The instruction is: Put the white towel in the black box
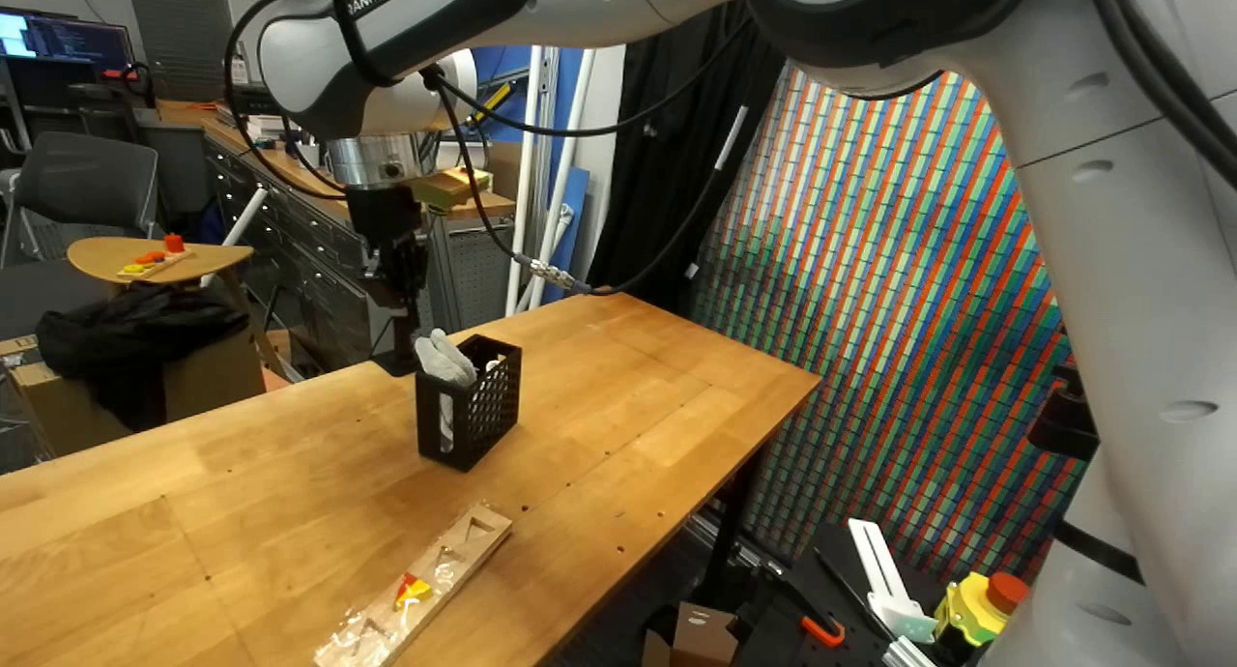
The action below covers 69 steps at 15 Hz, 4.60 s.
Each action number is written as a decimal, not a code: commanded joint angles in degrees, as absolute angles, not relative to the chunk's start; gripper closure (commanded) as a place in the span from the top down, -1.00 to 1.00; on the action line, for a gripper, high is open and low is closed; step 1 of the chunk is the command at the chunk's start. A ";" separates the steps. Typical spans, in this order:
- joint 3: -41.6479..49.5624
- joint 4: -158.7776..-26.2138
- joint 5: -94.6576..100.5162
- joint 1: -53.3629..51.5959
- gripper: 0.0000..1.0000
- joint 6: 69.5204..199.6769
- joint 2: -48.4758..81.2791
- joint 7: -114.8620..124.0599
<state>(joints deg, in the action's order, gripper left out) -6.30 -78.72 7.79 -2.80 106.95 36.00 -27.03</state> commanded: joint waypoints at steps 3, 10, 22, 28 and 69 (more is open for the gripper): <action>-6.45 -82.42 6.33 -2.15 -0.75 109.29 35.16 -24.63; -5.76 -88.64 6.64 -1.41 -0.75 113.09 32.89 -21.71; -5.56 -90.75 6.54 -0.41 -0.75 114.35 31.60 -21.60; -5.28 -91.83 6.34 0.58 -0.75 114.56 31.52 -22.06; -7.42 -81.22 -8.88 8.69 -0.75 102.45 48.05 -31.79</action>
